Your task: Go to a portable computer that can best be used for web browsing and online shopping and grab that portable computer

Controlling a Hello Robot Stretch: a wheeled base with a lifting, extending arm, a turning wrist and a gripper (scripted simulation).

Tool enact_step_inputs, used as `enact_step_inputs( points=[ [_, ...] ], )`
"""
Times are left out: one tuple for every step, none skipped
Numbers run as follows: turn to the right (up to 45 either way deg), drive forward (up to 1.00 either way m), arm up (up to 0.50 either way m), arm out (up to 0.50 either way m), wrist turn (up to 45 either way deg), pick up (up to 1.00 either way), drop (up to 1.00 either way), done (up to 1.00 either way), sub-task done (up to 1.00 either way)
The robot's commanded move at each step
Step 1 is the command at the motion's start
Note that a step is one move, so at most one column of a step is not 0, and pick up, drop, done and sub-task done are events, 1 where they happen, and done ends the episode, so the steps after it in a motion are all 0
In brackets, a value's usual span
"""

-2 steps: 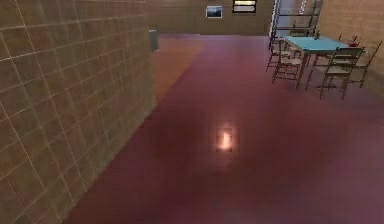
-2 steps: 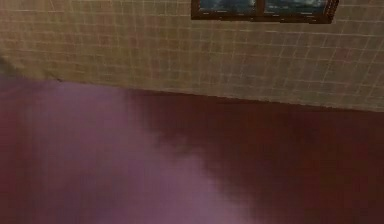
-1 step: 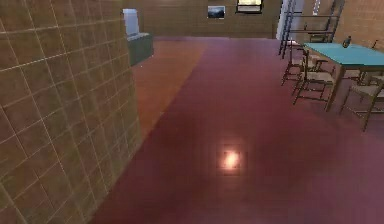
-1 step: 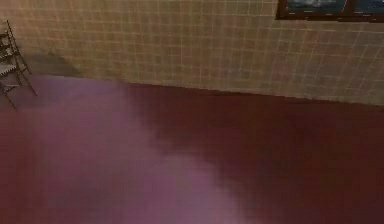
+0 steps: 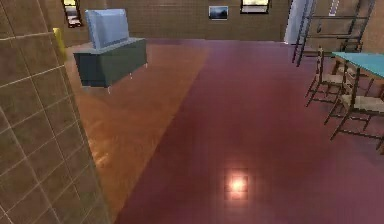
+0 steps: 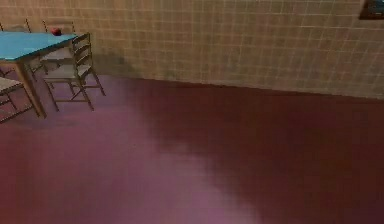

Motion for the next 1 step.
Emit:
enact_step_inputs(
  points=[
    [0.0,1.00,0.00,0.00,0.0,0.00,0.00,0.00,0.00]
  ],
)
